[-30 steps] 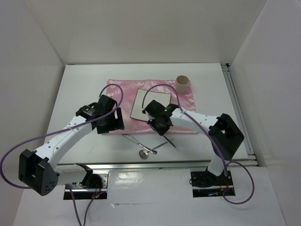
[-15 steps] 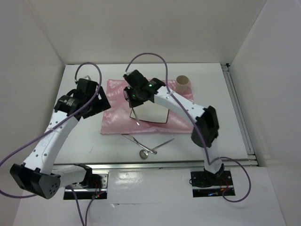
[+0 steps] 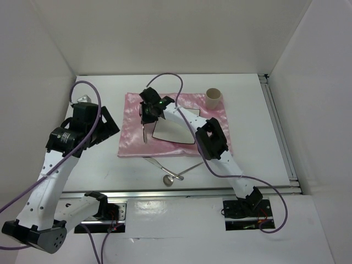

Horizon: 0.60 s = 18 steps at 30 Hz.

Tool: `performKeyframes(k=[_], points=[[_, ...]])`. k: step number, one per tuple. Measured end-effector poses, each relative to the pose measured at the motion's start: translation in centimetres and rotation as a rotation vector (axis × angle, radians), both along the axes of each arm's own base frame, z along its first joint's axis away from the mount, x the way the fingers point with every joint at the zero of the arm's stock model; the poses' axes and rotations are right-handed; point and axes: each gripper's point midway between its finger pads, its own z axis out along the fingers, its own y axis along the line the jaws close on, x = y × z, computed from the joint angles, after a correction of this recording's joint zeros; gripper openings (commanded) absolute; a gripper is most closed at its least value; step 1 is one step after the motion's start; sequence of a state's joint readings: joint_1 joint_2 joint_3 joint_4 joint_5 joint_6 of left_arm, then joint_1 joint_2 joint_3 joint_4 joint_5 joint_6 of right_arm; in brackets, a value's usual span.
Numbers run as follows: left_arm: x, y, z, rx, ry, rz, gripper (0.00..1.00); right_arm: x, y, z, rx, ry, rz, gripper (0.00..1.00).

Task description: Set the dinner table for one person

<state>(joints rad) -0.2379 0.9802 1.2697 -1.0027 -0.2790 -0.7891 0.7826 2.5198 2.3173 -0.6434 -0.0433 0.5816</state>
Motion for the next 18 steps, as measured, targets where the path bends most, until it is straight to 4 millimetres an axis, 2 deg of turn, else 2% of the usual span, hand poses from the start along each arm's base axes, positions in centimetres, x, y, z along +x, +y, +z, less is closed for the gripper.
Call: performKeyframes(k=[4,5,8,10,13,18], points=[[-0.5,-0.2,-1.7,-0.003,0.051,-0.013,0.92,1.4,-0.6,-1.3,0.018,0.010,-0.046,0.01],[-0.6,-0.1,-1.9,-0.001,0.060,-0.013,0.92,1.7,-0.7,-1.4,0.026,0.007,-0.056,0.08],[-0.7,-0.2,-2.2,-0.003,0.069,-0.022,0.92,2.5,-0.9,-1.4,0.048,0.005,-0.083,0.43],[-0.7,-0.3,-2.2,0.000,0.070,-0.034,0.92,2.8,-0.7,-1.1,0.065,-0.002,-0.091,0.56],[-0.7,-0.4,-2.2,0.002,0.071,-0.047,0.92,3.0,-0.3,-0.8,0.082,-0.012,-0.082,0.62],[-0.7,-0.4,-2.3,0.005,0.073,-0.052,0.92,2.6,0.0,-0.4,0.094,-0.009,-0.045,0.61]])
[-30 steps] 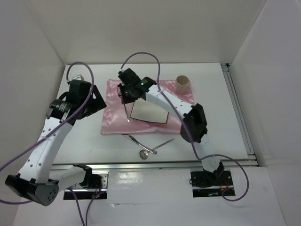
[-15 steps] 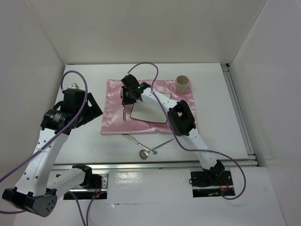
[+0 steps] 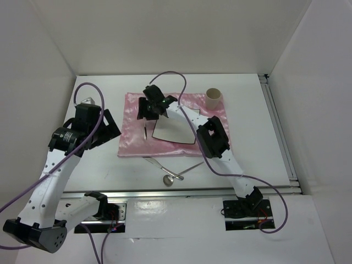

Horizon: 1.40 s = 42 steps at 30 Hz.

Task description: Set the dinner table for one person

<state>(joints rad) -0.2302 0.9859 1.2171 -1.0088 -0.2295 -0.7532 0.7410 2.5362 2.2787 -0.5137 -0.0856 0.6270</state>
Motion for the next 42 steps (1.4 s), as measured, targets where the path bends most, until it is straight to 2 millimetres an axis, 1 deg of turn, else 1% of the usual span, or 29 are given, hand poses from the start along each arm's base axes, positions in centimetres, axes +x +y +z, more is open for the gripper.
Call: performKeyframes(k=[3,5,6,7,9,11,12,13,14,15,16,17,18,21,22,24,25,27,30,32,34,40,42], points=[[0.0,0.0,-0.1,0.012,0.005,-0.012,0.92,-0.3,-0.2,1.2,-0.007,-0.023,0.032,0.60],[0.1,0.1,-0.2,0.016,0.010,-0.012,0.92,-1.0,-1.3,2.7,-0.031,-0.048,0.044,0.58],[0.2,0.1,-0.3,0.020,0.011,-0.011,0.92,-1.6,-2.3,3.9,-0.053,-0.067,0.046,0.58],[0.2,0.2,-0.3,0.024,0.010,-0.009,0.92,-2.5,-3.6,5.0,-0.073,-0.082,0.046,0.57],[0.4,0.4,-0.3,0.034,0.007,-0.005,0.92,-4.8,-6.7,7.5,-0.124,-0.109,0.041,0.53],[0.4,0.7,-0.3,0.055,0.008,-0.006,0.92,-7.6,-10.3,9.7,-0.166,-0.149,0.040,0.53],[0.5,0.8,-0.4,0.063,0.012,-0.004,0.92,-9.5,-12.4,10.4,-0.197,-0.156,0.046,0.53],[0.6,0.9,-0.5,0.066,0.015,-0.001,0.92,-10.8,-13.9,10.5,-0.221,-0.156,0.052,0.55],[0.6,1.0,-0.6,0.070,0.019,0.002,0.92,-12.2,-15.1,10.3,-0.240,-0.154,0.065,0.56],[0.7,1.1,-0.7,0.074,0.023,0.006,0.92,-13.7,-16.5,9.5,-0.276,-0.143,0.086,0.56],[0.8,1.2,-0.8,0.078,0.028,0.009,0.92,-15.4,-17.6,8.4,-0.317,-0.125,0.117,0.56],[1.0,1.2,-1.0,0.080,0.032,0.010,0.92,-16.9,-18.4,6.9,-0.354,-0.106,0.155,0.56],[1.1,1.1,-1.1,0.080,0.034,0.010,0.92,-18.8,-19.1,5.0,-0.401,-0.085,0.215,0.55],[1.6,1.0,-1.4,0.080,0.042,0.010,0.92,-24.9,-21.1,-0.3,-0.535,-0.017,0.431,0.55],[1.7,0.9,-1.5,0.078,0.045,0.008,0.92,-26.4,-21.8,-1.5,-0.564,-0.011,0.498,0.55],[1.9,0.7,-1.6,0.072,0.049,0.002,0.92,-28.1,-23.4,-2.8,-0.597,-0.029,0.588,0.55],[1.9,0.6,-1.6,0.069,0.051,-0.001,0.92,-28.2,-23.8,-2.8,-0.601,-0.050,0.603,0.55],[1.9,0.5,-1.6,0.064,0.051,-0.005,0.92,-27.6,-23.9,-2.2,-0.590,-0.120,0.627,0.55],[1.9,0.5,-1.6,0.060,0.050,-0.007,0.92,-25.7,-22.5,-0.3,-0.548,-0.271,0.659,0.55],[1.9,0.5,-1.5,0.060,0.047,-0.007,0.92,-24.9,-21.6,0.1,-0.534,-0.328,0.691,0.55],[1.9,0.5,-1.4,0.059,0.043,-0.007,0.92,-24.7,-21.2,-0.2,-0.531,-0.352,0.741,0.55],[1.9,0.5,-1.3,0.058,0.038,-0.007,0.92,-25.2,-20.2,-1.1,-0.507,-0.414,0.899,0.56],[1.8,0.5,-1.3,0.057,0.036,-0.007,0.92,-25.4,-20.2,-1.7,-0.507,-0.437,0.935,0.56]])
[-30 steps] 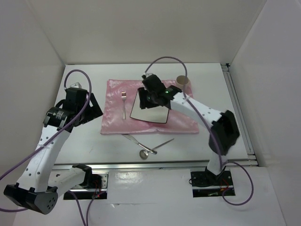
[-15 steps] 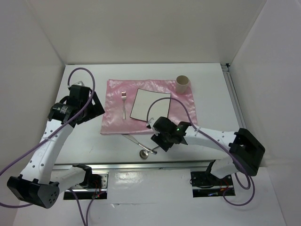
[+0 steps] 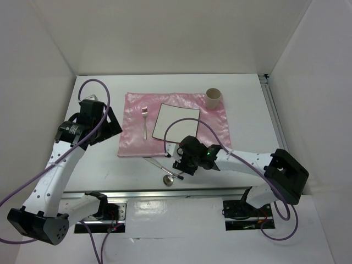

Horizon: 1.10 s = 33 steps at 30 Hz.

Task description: Set the dinner table for one person

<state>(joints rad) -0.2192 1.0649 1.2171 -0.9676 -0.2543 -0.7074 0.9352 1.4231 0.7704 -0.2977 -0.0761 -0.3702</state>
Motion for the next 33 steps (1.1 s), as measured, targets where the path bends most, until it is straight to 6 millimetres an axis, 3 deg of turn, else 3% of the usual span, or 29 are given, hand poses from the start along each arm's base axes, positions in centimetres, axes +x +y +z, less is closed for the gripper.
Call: performKeyframes(k=[13,20,33], points=[[-0.3,0.1,-0.5,0.002,0.008,0.000,0.92,-0.4,0.5,-1.6,-0.002,0.000,0.147,0.56],[-0.5,0.1,-0.8,0.003,0.015,-0.001,0.92,-0.4,0.1,-3.2,-0.007,0.045,0.169,0.42],[-0.5,0.1,-0.8,0.003,0.015,-0.001,0.92,-0.5,1.0,-3.3,0.026,0.056,0.236,0.15]])
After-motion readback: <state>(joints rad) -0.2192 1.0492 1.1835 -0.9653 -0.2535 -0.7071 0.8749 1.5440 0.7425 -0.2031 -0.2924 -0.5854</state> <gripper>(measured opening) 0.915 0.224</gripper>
